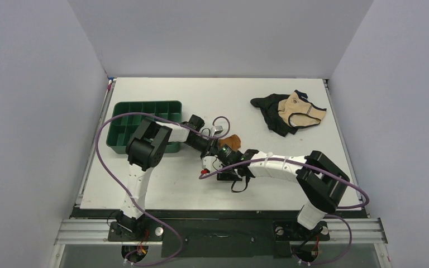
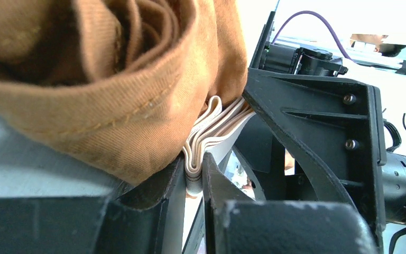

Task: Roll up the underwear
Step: Roll the underwear to the center of the board.

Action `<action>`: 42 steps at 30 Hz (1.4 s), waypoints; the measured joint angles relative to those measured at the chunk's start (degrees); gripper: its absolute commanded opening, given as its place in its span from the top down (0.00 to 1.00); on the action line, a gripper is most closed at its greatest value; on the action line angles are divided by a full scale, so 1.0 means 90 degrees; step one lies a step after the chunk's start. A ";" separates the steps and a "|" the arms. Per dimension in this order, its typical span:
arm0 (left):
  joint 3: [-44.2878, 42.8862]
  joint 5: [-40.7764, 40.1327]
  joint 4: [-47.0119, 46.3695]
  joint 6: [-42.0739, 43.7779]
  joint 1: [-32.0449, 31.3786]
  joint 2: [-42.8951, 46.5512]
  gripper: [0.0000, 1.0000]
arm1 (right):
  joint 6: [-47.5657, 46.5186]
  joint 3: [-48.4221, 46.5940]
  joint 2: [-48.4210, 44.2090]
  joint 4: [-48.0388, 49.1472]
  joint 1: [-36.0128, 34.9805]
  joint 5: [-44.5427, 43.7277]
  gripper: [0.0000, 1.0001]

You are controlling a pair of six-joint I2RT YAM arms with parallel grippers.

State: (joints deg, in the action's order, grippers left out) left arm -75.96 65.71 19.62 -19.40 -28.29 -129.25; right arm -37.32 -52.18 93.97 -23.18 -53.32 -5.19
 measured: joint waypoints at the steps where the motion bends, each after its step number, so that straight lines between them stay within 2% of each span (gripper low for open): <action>1: -0.0002 0.0002 0.0007 0.0010 0.0000 -0.0002 1.00 | -0.0012 -0.0032 0.0036 0.0002 -0.0002 -0.0005 0.47; 18: -0.0066 0.0036 0.0095 0.0032 0.0002 -0.0053 1.00 | -0.0100 -0.0102 0.0090 -0.0143 -0.0170 -0.0398 0.44; 24: -0.0092 0.0041 0.0134 0.0034 0.0002 -0.0070 1.00 | -0.0087 -0.0104 -0.0272 -0.0364 -0.0172 -0.0493 0.44; 31: -0.0114 0.0068 0.0158 0.0034 0.0007 -0.0095 1.00 | -0.0046 -0.0228 -0.0576 -0.0619 -0.0282 -0.0520 0.43; 42: -0.0131 0.0083 0.0187 0.0036 0.0012 -0.0109 1.00 | 0.0053 -0.0355 -0.0457 -0.0668 -0.0544 -0.0435 0.45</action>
State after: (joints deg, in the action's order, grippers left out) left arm -77.14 66.46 21.30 -19.07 -28.18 -130.23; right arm -36.84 -55.37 89.86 -29.19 -58.22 -9.10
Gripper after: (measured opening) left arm 0.098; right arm 0.561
